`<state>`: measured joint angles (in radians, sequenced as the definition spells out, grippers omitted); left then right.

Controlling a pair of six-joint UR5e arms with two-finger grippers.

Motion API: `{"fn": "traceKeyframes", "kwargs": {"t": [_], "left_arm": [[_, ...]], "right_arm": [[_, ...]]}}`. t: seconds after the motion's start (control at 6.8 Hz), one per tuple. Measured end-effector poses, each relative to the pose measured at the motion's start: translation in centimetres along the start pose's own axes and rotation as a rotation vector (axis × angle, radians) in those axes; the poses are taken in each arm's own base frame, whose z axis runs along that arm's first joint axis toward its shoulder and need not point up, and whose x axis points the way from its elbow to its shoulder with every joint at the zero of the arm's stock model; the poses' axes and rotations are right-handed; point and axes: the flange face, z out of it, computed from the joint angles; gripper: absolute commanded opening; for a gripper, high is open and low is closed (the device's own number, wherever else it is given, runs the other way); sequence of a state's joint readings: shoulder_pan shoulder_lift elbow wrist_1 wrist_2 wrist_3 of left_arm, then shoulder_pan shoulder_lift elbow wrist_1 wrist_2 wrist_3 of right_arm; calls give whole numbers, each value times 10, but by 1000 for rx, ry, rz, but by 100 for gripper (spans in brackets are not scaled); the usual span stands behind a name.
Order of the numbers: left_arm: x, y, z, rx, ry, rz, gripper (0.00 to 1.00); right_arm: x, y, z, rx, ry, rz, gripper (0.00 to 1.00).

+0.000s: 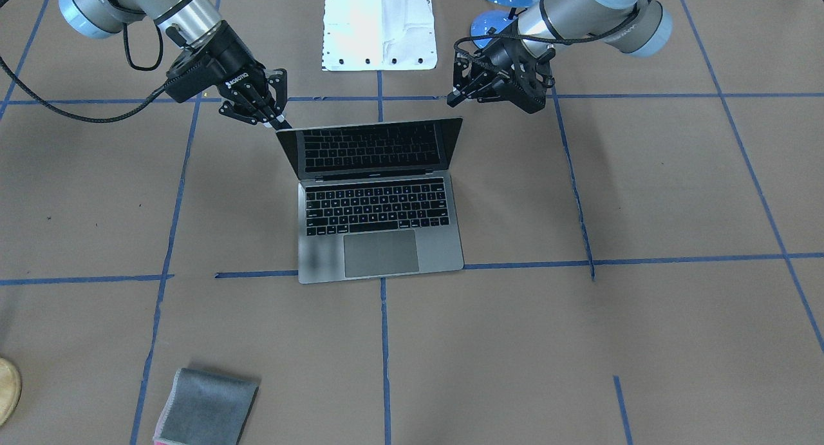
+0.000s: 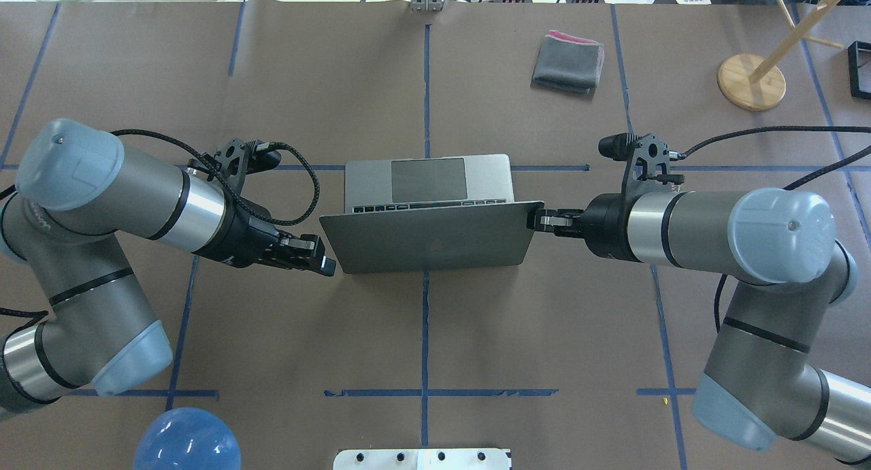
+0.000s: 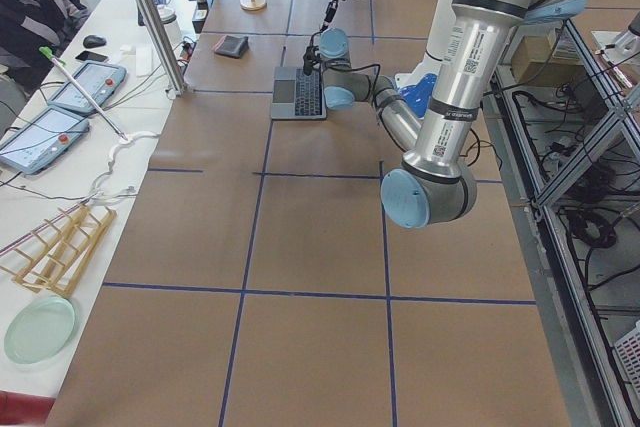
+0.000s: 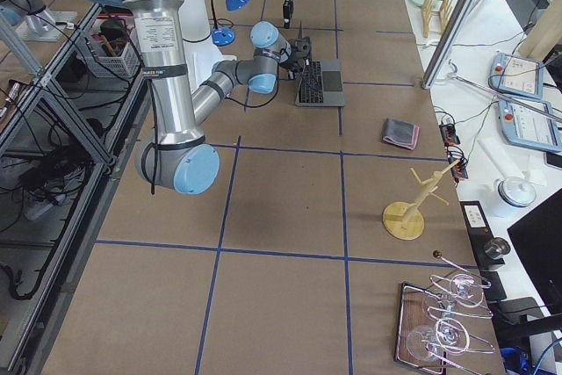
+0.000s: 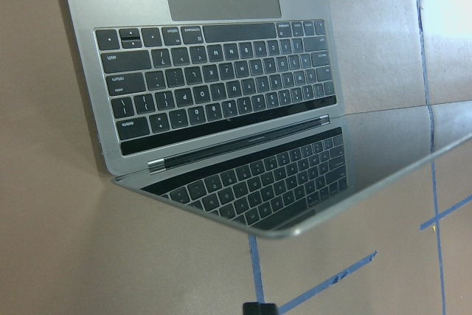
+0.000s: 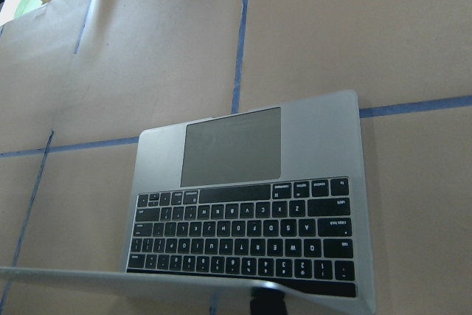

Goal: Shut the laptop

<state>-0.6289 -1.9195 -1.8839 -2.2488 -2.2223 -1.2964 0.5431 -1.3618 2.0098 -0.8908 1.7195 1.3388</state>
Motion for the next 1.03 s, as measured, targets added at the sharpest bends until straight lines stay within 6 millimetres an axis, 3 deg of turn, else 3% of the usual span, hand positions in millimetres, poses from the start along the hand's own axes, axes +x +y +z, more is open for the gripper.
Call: {"fn": "traceKeyframes", "kwargs": {"t": [0.59,1.03], "left_arm": [[-9,-54,11,50,-40,-36,0],[-20,-88,20,87,-79,-66,0]], "right_arm": [[-21,-39,16,21,101,27,2],[-11,-48,51,10,165,34,2]]}}
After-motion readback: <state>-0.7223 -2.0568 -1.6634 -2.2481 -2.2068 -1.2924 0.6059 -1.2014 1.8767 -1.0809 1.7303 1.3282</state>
